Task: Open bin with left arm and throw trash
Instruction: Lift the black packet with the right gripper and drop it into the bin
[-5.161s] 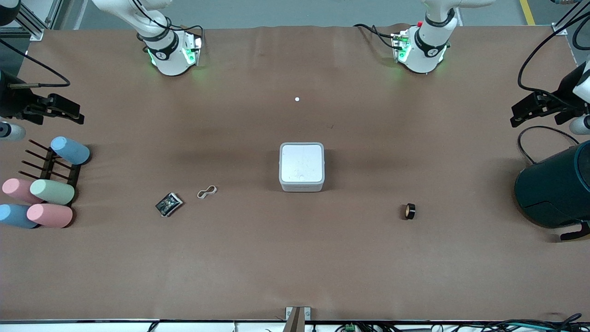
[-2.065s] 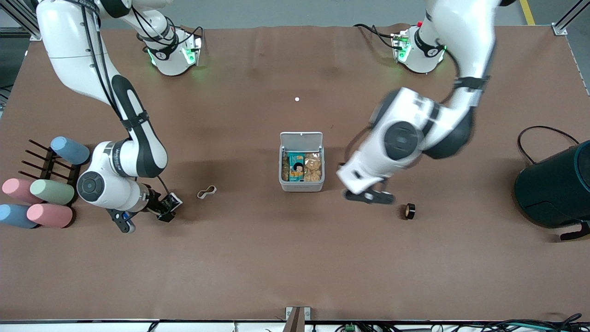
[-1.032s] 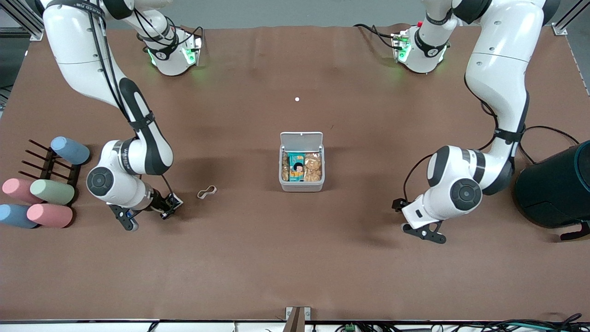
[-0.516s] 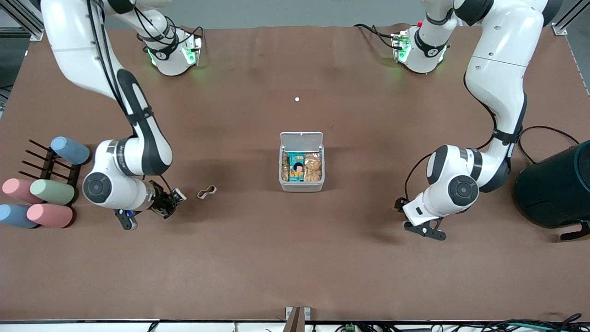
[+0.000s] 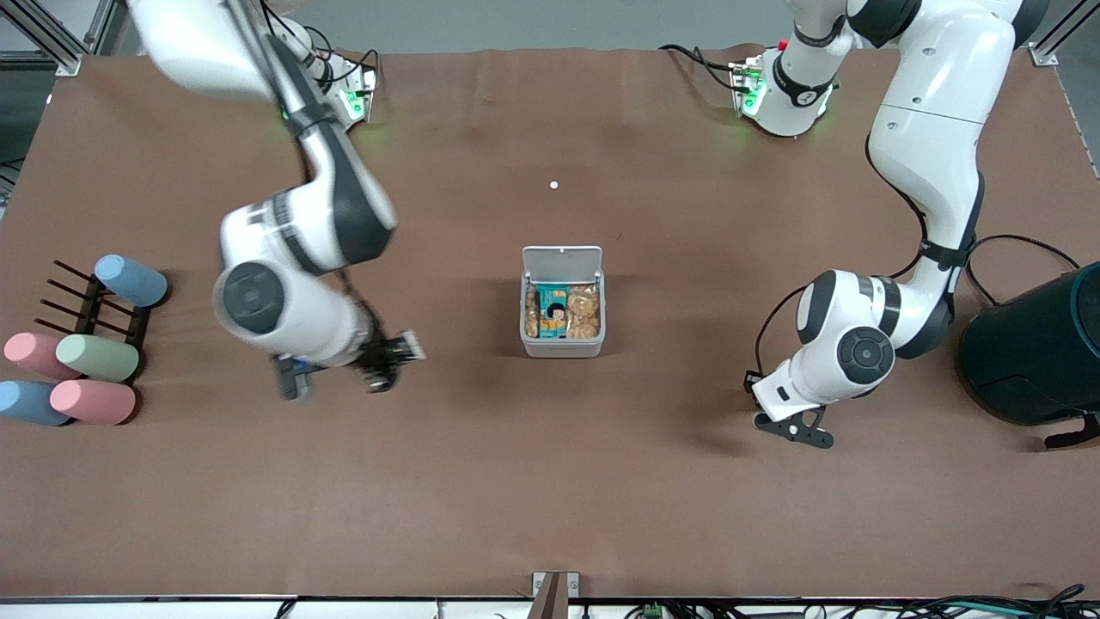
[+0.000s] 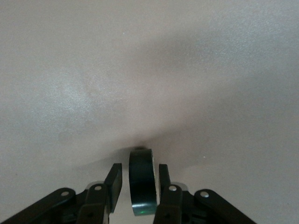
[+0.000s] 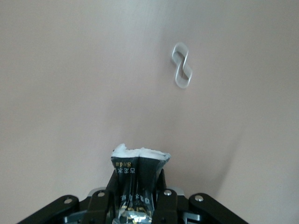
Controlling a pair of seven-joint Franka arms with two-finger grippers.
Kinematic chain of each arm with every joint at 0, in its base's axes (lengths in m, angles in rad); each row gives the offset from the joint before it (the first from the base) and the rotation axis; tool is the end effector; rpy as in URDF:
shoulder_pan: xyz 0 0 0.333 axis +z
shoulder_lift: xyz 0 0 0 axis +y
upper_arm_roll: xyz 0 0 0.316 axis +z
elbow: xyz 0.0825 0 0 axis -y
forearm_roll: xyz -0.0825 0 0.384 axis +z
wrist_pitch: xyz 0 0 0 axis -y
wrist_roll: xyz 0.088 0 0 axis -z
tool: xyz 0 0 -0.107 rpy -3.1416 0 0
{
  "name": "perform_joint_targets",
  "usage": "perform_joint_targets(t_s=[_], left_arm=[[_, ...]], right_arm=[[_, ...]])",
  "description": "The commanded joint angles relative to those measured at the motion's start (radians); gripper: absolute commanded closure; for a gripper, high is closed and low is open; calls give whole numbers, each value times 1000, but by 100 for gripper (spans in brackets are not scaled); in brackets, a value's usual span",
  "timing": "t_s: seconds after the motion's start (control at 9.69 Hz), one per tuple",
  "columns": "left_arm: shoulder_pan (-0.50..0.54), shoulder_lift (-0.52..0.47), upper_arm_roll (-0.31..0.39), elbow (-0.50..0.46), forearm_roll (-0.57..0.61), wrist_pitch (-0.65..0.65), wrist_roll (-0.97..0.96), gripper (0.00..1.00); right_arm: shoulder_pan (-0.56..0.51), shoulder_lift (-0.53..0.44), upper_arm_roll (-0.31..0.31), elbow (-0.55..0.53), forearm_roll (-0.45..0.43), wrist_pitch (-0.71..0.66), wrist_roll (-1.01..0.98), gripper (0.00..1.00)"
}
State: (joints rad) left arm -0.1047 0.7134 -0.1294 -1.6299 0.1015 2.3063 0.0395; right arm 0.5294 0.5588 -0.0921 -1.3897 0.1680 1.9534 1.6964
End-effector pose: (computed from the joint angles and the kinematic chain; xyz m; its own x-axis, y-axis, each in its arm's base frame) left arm 0.6705 -0.1471 0.2021 0.9510 -0.3079 -0.0290 -0.3076 -0.9514 0.0126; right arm 0.6362 0.3236 0.3873 0.2586 -0.9600 -0.1071 -0.9653 -0.2610 0.0085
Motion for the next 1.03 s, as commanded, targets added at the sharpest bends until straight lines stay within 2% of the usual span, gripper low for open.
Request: perform_joint_targets(t_s=[0.0,0.1,0.62,0.72,0.93], left_arm=[[5,-26,-4,-27,10,4,-39,100],[4,-28,-4,-27,10,4,-39,100],[-9,-74,-16,-7,7,-37,-47,100],[-16,-94,-30,-5,-9,-59,-73,100],[-16,-126,-110,5,-37,-125,-201,100]], right_arm=[[75,48,-11,31,22,138,156,97],[111,59,-11,31,22,192,214,95],[254,111,-9,29,24,200,292,92],[274,125,-8,28,25,200,295,92],[273,139,-9,28,24,200,296,85]])
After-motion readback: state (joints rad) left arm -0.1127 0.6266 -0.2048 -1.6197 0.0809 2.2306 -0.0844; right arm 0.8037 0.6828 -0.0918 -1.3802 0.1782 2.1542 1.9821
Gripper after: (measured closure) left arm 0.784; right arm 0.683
